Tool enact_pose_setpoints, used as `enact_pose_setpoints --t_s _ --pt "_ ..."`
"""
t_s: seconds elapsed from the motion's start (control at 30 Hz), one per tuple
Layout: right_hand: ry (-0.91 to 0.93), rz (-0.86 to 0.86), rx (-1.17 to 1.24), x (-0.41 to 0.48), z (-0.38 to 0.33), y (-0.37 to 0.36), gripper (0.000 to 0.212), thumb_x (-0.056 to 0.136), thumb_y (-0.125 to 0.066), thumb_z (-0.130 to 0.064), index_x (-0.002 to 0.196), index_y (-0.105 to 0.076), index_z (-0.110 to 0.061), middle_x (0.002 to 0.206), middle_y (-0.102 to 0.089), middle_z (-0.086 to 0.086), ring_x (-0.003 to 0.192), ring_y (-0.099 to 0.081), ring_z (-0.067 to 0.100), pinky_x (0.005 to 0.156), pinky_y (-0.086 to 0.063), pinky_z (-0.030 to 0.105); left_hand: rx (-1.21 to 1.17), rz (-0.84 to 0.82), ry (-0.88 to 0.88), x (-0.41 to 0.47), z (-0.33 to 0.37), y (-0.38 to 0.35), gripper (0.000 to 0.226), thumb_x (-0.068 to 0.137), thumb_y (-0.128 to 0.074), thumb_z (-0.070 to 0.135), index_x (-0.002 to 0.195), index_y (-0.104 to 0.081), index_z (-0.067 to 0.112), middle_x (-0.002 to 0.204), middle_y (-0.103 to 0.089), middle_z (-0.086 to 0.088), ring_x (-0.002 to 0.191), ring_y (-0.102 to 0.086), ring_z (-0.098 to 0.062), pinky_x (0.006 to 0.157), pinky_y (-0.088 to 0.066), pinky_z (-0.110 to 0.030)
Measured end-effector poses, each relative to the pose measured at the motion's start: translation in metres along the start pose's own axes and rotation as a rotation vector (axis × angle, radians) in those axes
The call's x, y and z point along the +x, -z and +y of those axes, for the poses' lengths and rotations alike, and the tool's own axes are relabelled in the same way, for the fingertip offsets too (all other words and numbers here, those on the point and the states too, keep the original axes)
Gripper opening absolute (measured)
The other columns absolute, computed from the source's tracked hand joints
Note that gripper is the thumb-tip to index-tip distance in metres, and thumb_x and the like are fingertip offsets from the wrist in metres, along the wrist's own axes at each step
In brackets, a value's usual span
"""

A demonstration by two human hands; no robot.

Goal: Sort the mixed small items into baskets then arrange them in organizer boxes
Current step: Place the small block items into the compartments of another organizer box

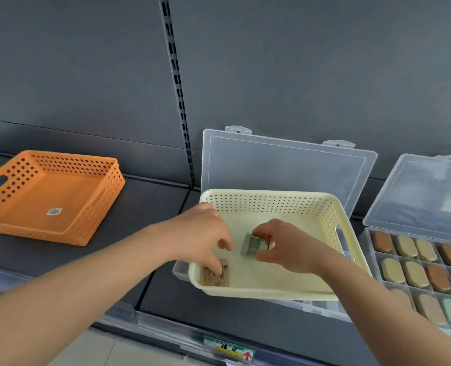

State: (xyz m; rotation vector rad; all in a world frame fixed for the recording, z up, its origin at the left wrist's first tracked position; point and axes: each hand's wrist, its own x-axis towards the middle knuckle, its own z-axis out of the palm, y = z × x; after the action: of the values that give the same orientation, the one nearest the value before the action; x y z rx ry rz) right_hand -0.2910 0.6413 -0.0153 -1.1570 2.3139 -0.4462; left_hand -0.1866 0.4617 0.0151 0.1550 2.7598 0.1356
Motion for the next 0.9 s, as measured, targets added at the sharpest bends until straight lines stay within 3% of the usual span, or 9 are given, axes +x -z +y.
enact_pose_setpoints --t_s 0.1,0.17,0.23,0.33,0.43,0.57,0.73,0.9 --pt "-0.037 0.007 0.014 -0.008 0.008 -0.004 0.008 0.082 -0.065 -0.026 0.08 -0.057 -0.025 0.081 -0.054 -0.005 0.072 -0.052 0.017 0.063 -0.043 0.026 -0.002 -0.126 0.002 0.015 0.003 -0.001 0.056 0.066 -0.07 0.064 0.114 -0.063 0.037 0.096 -0.06 0.023 0.101 -0.035 -0.015 0.076 -0.039 -0.023" --pt "-0.069 0.011 0.048 -0.008 0.01 -0.004 0.005 0.082 -0.064 -0.024 0.083 -0.06 -0.025 0.083 -0.055 -0.003 0.073 -0.053 0.019 0.063 -0.044 0.026 -0.031 -0.164 0.015 0.021 0.002 -0.002 0.05 0.065 -0.071 0.065 0.107 -0.065 0.038 0.093 -0.062 0.024 0.098 -0.036 -0.014 0.068 -0.037 -0.021" --pt "-0.094 0.011 0.065 -0.009 0.012 -0.004 0.021 0.084 -0.063 -0.023 0.105 -0.064 -0.019 0.096 -0.057 0.002 0.083 -0.058 0.022 0.074 -0.05 0.031 -0.06 -0.173 0.029 0.027 0.0 -0.002 0.044 0.065 -0.071 0.065 0.1 -0.067 0.038 0.089 -0.063 0.024 0.097 -0.038 -0.014 0.069 -0.04 -0.022" --pt "-0.13 0.015 0.06 -0.011 0.018 -0.004 0.035 0.085 -0.063 -0.025 0.119 -0.056 -0.02 0.107 -0.053 0.0 0.088 -0.056 0.016 0.076 -0.049 0.026 -0.078 -0.088 0.029 0.037 -0.003 0.0 0.036 0.074 -0.066 0.06 0.099 -0.07 0.034 0.09 -0.067 0.017 0.097 -0.05 -0.015 0.07 -0.044 -0.024" --pt "-0.174 0.036 0.077 -0.014 0.026 -0.003 0.032 0.085 -0.064 -0.026 0.115 -0.053 -0.022 0.104 -0.053 -0.002 0.086 -0.054 0.013 0.073 -0.046 0.022 -0.051 -0.002 0.043 0.045 0.0 -0.003 0.04 0.085 -0.055 0.057 0.106 -0.066 0.025 0.101 -0.067 0.007 0.093 -0.059 -0.019 0.077 -0.05 -0.034" --pt "-0.206 0.099 0.111 -0.019 0.031 0.001 0.033 0.088 -0.062 -0.026 0.118 -0.051 -0.02 0.105 -0.057 -0.003 0.09 -0.055 0.015 0.079 -0.048 0.025 -0.06 -0.117 0.062 0.047 0.006 -0.012 0.056 0.074 -0.061 0.063 0.108 -0.062 0.018 0.105 -0.059 0.002 0.086 -0.058 -0.018 0.072 -0.05 -0.036" --pt "-0.151 0.181 0.229 -0.039 0.034 0.011 0.059 0.091 -0.06 -0.026 0.141 -0.031 -0.035 0.123 -0.054 -0.003 0.097 -0.053 0.009 0.08 -0.047 0.022 -0.163 -0.115 0.083 0.049 0.008 -0.016 0.044 0.079 -0.064 0.048 0.107 -0.06 0.014 0.105 -0.06 -0.002 0.093 -0.06 -0.023 0.08 -0.052 -0.039" --pt "-0.057 0.284 0.309 -0.071 0.045 0.034 0.051 0.093 -0.056 -0.028 0.136 -0.033 -0.044 0.124 -0.052 -0.012 0.097 -0.058 0.011 0.078 -0.054 0.02 -0.286 0.043 0.12 0.056 0.032 -0.016 0.028 0.076 -0.066 0.027 0.104 -0.06 0.023 0.099 -0.059 0.01 0.09 -0.059 -0.011 0.082 -0.053 -0.029"
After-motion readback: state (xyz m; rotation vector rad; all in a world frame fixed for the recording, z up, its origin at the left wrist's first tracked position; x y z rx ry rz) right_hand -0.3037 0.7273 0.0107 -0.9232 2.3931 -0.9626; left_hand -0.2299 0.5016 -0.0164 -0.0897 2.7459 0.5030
